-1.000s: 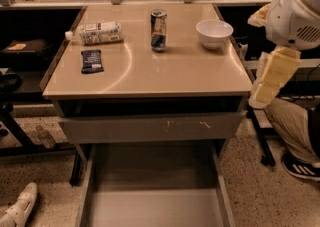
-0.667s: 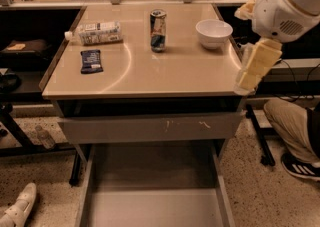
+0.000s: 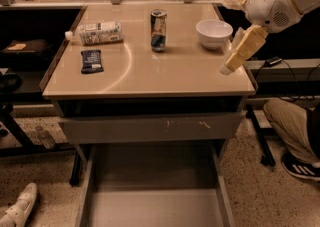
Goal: Place redbull can into middle drawer
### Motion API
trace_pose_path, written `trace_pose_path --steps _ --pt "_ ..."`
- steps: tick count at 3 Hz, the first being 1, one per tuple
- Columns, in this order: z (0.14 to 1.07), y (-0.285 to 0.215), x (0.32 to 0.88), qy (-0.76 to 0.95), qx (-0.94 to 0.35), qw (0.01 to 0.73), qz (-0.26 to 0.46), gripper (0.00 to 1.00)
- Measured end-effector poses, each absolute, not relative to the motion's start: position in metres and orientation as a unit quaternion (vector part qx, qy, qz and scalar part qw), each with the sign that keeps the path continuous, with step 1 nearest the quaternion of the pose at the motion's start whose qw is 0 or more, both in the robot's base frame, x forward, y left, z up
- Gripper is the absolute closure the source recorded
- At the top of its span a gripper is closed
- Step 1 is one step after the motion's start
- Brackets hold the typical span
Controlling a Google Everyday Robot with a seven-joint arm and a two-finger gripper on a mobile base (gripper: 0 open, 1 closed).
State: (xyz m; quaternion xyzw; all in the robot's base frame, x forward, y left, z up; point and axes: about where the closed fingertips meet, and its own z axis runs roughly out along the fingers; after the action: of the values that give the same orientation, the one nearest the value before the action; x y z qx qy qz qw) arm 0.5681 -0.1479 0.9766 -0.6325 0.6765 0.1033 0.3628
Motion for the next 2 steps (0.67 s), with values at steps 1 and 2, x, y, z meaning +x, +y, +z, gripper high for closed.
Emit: trace_pose_path --steps 1,2 --pt "0.980 -0.123 0.578 0.650 -0.634 0.392 0.148 0.00" --pt "0.981 -0.111 0.582 0.638 -0.633 0.404 0.170 0.00"
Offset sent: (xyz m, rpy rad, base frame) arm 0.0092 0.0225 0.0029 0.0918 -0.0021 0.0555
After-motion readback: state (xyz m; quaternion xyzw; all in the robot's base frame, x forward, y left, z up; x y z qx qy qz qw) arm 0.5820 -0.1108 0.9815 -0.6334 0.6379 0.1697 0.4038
